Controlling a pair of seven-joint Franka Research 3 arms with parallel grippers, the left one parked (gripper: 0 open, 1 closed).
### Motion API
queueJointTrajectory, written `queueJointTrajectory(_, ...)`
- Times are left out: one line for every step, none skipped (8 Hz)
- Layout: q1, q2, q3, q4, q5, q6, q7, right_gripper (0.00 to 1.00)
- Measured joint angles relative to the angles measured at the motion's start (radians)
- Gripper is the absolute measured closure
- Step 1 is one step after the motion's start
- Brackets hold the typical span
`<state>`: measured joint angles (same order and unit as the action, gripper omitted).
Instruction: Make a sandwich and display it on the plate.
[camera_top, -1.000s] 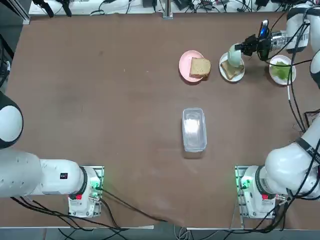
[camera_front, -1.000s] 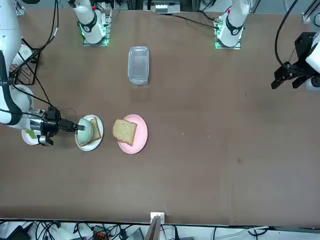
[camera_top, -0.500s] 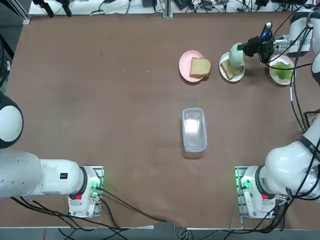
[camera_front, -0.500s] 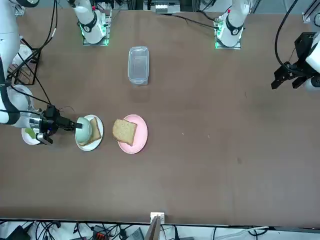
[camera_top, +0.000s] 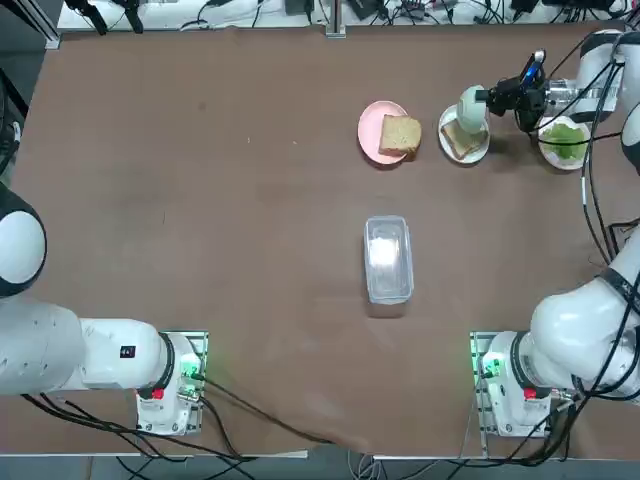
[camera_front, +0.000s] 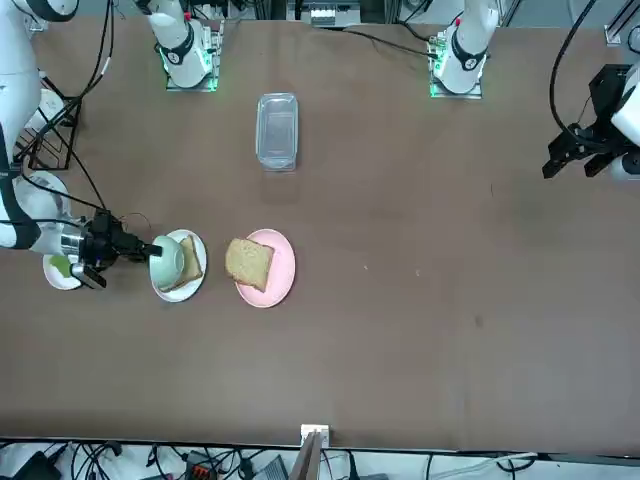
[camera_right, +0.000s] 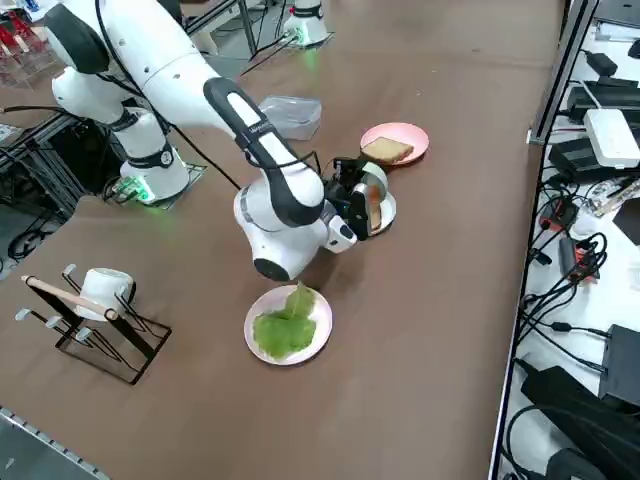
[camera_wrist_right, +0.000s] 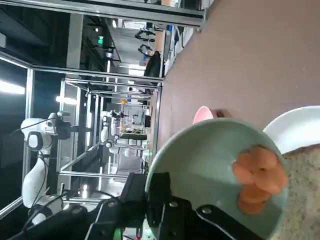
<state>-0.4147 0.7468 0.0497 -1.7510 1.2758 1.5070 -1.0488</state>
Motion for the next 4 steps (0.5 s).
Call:
queueJointTrajectory(-0.002,0.001,0.000,0.000,0.011,-0.012,-0.012,0.96)
queueJointTrajectory(-0.005,0.001,0.000,0.001,0.016,-0.022,-0.024,0.96)
queueJointTrajectory(-0.009,0.004,0.000,0.001,0.016,-0.028,-0.041,0.96)
queueJointTrajectory(-0.012,0.010,0.000,0.000,0.018,-0.037,-0.063,0.96)
